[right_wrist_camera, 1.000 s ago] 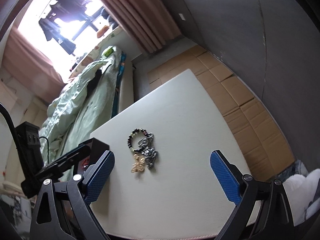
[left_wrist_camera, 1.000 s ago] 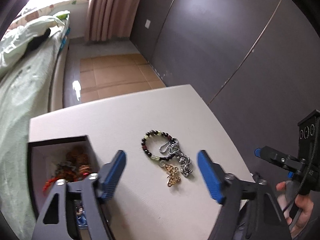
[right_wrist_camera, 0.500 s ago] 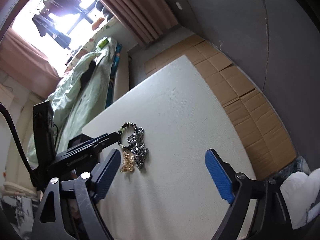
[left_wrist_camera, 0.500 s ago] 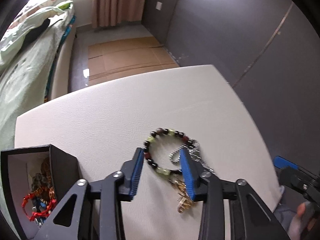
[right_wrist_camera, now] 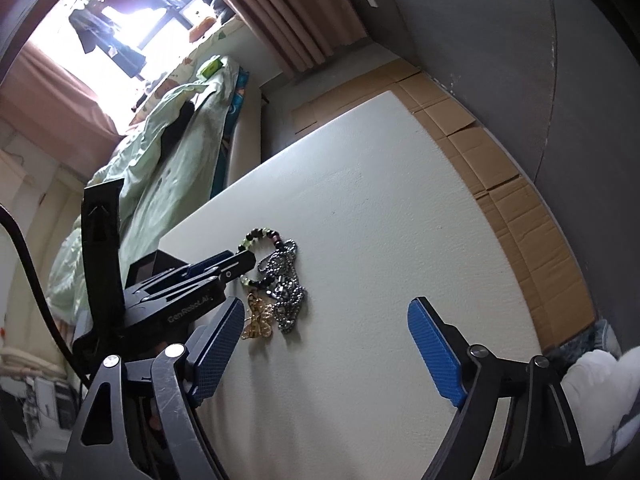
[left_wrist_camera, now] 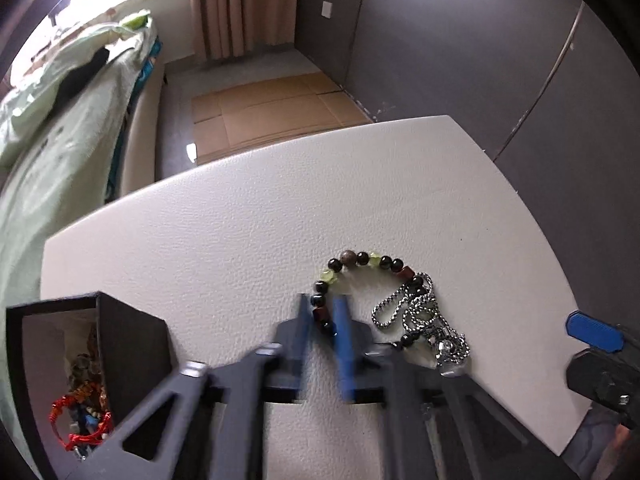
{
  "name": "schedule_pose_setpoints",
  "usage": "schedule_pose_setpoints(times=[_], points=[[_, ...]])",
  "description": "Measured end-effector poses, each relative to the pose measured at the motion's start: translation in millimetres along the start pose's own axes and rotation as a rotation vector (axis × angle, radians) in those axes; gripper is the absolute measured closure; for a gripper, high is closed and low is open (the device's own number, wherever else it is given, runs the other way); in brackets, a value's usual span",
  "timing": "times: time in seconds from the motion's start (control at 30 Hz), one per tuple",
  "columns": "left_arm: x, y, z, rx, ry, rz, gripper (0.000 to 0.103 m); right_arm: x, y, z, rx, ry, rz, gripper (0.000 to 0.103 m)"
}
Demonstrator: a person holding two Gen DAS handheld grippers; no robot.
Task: Organize jewelry
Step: 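Grasp the black bead bracelet with the left tool while the right tool moves to the silver chain, then grasp the silver chain with the right tool while the left tool drops the bracelet into the box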
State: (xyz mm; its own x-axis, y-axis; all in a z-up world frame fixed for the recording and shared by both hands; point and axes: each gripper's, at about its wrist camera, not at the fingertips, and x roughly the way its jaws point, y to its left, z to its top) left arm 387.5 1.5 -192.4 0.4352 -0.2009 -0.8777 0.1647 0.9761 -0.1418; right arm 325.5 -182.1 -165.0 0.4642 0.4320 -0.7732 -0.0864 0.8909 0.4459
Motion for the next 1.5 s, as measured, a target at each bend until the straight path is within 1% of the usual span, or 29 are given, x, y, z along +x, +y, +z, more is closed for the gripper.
schedule_pose_setpoints(times=[0.1, 0.23, 0.33, 0.4, 0.47, 0.5, 0.6, 0.7, 0.73, 0.8, 0.87, 0.93, 0.97, 1.0, 1.03, 1.07, 1.1, 1.13, 1.2, 1.23, 1.27, 1.3, 1.43, 1.5], points=[[-4, 13, 0, -0.053, 0.011, -0.084, 0.095, 4, 0, 1, -0.002, 0.013, -0.012, 0.019], [-19, 18, 3, -0.086, -0.029, -0.151, 0.095, 8, 6, 1, -0.030, 0.018, -0.027, 0.019], [-36, 18, 7, -0.088, -0.071, -0.183, 0.095, 13, 18, -2, -0.076, 0.024, -0.038, 0.020], [-46, 18, 7, -0.091, -0.092, -0.208, 0.095, 20, 23, -2, -0.104, 0.035, -0.055, 0.022], [-54, 19, 7, -0.093, -0.110, -0.226, 0.095, 28, 29, -2, -0.127, 0.054, -0.061, 0.030], [-59, 20, 7, -0.093, -0.118, -0.237, 0.095, 32, 32, -2, -0.138, 0.064, -0.064, 0.031], [-66, 23, 7, -0.102, -0.129, -0.263, 0.095, 42, 39, -3, -0.165, 0.075, -0.079, 0.031], [-72, 31, 7, -0.121, -0.143, -0.267, 0.095, 51, 51, -2, -0.205, 0.081, -0.083, 0.032], [-73, 34, 7, -0.128, -0.146, -0.273, 0.095, 54, 54, -2, -0.213, 0.085, -0.083, 0.034], [-79, 42, 8, -0.146, -0.160, -0.282, 0.095, 60, 56, -2, -0.223, 0.097, -0.094, 0.042], [-84, 47, 8, -0.159, -0.175, -0.285, 0.095, 66, 57, -4, -0.231, 0.109, -0.120, 0.045], [-91, 52, 7, -0.169, -0.186, -0.292, 0.095, 65, 58, -3, -0.242, 0.100, -0.135, 0.048], [-94, 54, 7, -0.172, -0.193, -0.293, 0.095, 65, 58, -3, -0.246, 0.095, -0.143, 0.052], [-98, 55, 6, -0.174, -0.200, -0.292, 0.095, 64, 58, -3, -0.253, 0.089, -0.157, 0.060], [-100, 57, 6, -0.174, -0.206, -0.289, 0.095, 64, 59, -3, -0.271, 0.085, -0.186, 0.065], [-103, 57, 3, -0.175, -0.212, -0.286, 0.095, 64, 60, -4, -0.288, 0.083, -0.209, 0.074], [-107, 60, 2, -0.178, -0.219, -0.283, 0.095, 65, 62, -4, -0.308, 0.081, -0.234, 0.077], [-109, 61, 1, -0.181, -0.222, -0.284, 0.095, 64, 63, -4, -0.323, 0.081, -0.248, 0.077], [-115, 65, -3, -0.188, -0.230, -0.283, 0.095, 61, 62, -3, -0.325, 0.082, -0.246, 0.079], [-118, 67, -4, -0.190, -0.234, -0.281, 0.095, 60, 61, -3, -0.322, 0.082, -0.241, 0.083], [-121, 70, -5, -0.193, -0.239, -0.278, 0.095, 56, 61, -2, -0.317, 0.070, -0.227, 0.090], [-125, 72, -7, -0.194, -0.244, -0.274, 0.095, 52, 61, -1, -0.312, 0.062, -0.212, 0.093], [-138, 80, -14, -0.200, -0.266, -0.261, 0.095, 36, 59, 0, -0.290, 0.031, -0.164, 0.098], [-145, 85, -17, -0.201, -0.278, -0.252, 0.095, 26, 61, 1, -0.283, 0.008, -0.133, 0.098]])
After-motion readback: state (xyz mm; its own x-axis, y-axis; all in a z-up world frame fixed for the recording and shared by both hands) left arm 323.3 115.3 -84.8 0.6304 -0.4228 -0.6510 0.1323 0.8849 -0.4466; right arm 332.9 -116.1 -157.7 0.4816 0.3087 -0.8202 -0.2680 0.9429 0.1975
